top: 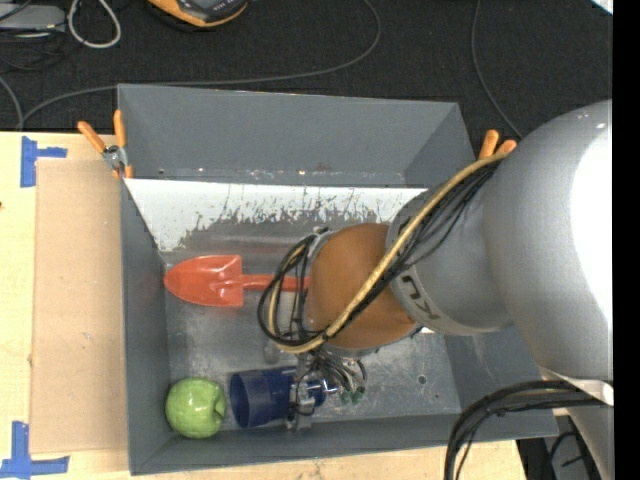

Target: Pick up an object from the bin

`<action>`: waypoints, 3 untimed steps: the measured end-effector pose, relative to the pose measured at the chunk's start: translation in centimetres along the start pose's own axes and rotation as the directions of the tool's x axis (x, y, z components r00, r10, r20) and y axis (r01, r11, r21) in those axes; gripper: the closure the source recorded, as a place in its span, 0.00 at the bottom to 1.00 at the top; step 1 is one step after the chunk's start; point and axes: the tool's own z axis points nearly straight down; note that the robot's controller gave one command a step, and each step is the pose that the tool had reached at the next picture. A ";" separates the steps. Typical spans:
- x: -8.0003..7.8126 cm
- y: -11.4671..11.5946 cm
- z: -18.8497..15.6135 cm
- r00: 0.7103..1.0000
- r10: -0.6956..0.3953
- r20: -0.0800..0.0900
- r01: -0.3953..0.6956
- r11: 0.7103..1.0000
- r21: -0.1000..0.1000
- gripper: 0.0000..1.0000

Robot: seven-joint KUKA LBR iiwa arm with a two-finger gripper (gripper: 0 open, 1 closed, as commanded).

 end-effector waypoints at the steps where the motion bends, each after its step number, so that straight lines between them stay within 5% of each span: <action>1: 0.0 -0.3 -0.7 0.999 0.052 -0.002 -0.052 0.999 0.001 0.00; 2: 0.9 0.2 -9.7 0.999 0.038 0.004 -0.038 0.999 -0.001 0.00; 3: -0.7 0.2 -1.0 0.997 0.068 -0.027 -0.068 0.998 0.001 0.00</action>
Offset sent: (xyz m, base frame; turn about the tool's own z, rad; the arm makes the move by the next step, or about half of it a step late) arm -0.0094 0.0005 0.0933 0.0360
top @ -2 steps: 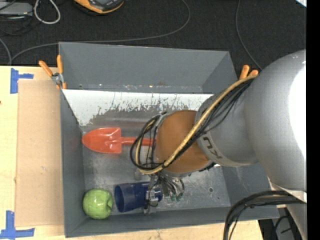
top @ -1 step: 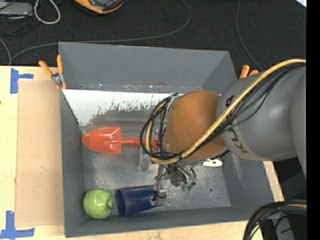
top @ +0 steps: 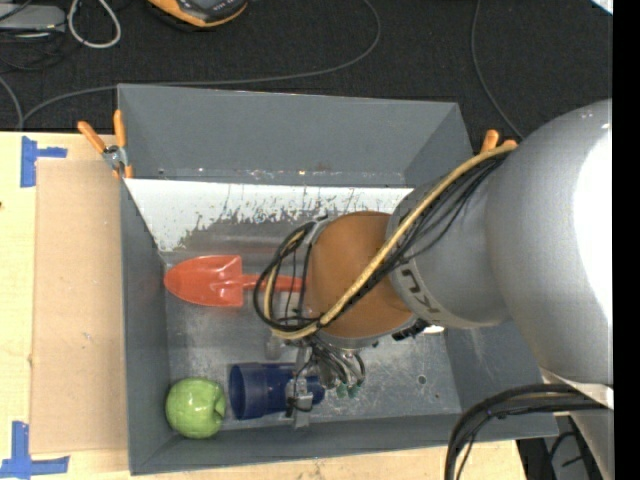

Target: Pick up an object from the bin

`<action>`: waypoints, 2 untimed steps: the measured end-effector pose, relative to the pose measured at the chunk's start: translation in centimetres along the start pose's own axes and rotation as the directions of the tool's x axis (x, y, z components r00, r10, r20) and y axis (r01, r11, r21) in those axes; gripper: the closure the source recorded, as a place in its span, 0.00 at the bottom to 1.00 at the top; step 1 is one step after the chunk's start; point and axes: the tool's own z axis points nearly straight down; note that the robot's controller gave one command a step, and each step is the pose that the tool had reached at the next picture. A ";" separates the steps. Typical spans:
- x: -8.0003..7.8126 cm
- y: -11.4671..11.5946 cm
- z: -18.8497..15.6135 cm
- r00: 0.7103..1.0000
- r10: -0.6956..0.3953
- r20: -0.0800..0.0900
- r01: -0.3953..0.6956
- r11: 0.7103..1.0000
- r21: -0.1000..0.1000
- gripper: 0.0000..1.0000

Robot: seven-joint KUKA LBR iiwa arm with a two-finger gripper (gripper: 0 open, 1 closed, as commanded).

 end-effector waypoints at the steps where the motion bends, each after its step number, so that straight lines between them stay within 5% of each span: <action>1: 0.3 1.3 0.1 0.991 -0.128 0.035 0.128 0.992 0.002 0.00; 2: 0.6 1.4 0.6 0.997 -0.071 0.026 0.071 0.997 0.001 0.00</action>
Offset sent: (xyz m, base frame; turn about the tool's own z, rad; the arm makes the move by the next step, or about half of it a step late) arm -0.0105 0.0160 -0.0088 -0.0229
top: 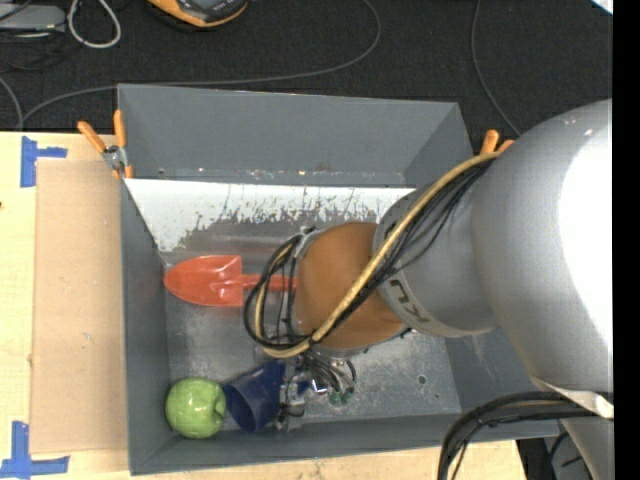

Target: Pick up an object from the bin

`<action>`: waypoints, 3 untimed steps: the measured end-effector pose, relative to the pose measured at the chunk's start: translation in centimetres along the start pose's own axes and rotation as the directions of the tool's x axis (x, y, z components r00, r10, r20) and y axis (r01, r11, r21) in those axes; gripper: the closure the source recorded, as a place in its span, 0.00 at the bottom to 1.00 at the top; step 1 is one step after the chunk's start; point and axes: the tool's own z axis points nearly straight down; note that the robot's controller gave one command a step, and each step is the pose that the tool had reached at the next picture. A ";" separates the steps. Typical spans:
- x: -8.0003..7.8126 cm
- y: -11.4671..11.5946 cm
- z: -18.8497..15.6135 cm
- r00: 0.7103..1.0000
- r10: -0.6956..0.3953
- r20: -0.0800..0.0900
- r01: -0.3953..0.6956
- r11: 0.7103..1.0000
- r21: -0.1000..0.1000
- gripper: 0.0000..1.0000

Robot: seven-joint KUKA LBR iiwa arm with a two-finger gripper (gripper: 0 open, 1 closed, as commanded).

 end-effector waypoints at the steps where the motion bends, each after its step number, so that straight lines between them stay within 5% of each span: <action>1: -0.9 -0.1 0.4 0.999 -0.045 0.006 0.045 0.999 0.000 1.00; 3: -0.4 1.2 0.3 0.999 -0.039 0.002 0.039 0.999 -0.001 1.00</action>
Offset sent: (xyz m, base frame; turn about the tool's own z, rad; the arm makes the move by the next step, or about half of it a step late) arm 0.0000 0.0000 0.0000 0.0000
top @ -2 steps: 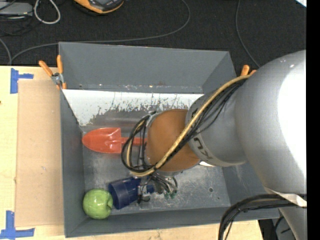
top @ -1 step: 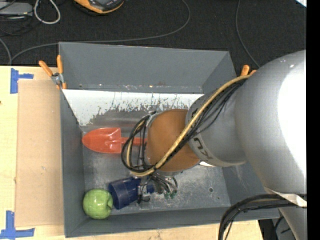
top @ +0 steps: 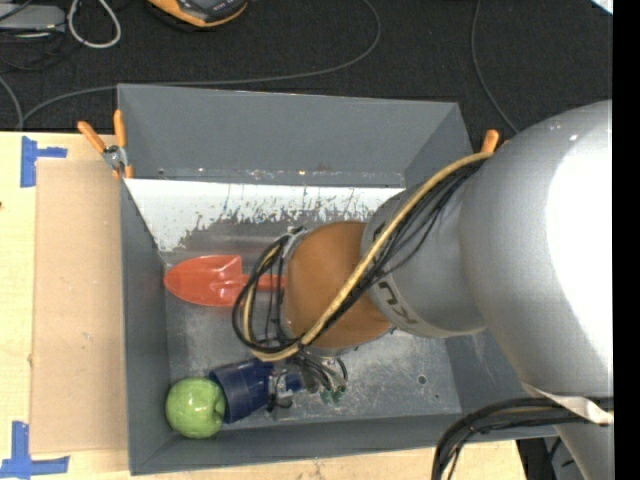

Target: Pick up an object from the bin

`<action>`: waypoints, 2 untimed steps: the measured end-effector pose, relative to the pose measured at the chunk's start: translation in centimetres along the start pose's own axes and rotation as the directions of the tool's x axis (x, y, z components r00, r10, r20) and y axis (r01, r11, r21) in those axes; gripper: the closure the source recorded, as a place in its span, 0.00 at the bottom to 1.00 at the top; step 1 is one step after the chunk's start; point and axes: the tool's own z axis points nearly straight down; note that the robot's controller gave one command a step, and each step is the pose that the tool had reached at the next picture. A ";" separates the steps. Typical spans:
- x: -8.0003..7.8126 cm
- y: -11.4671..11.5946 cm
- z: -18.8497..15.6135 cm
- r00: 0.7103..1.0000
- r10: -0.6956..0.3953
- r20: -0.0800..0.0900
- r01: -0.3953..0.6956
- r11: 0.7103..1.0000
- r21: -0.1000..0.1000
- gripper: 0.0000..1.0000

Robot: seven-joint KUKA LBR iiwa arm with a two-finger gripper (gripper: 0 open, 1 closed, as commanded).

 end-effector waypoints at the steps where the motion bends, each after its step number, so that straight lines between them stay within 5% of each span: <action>1: -0.5 0.0 -1.1 1.000 0.002 0.000 -0.002 1.000 0.001 1.00; 2: 0.2 -1.3 -10.6 1.000 0.009 -0.002 -0.009 1.000 0.001 1.00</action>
Offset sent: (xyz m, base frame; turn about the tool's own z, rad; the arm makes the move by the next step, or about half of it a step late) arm 0.0012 -0.0134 0.1051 0.0071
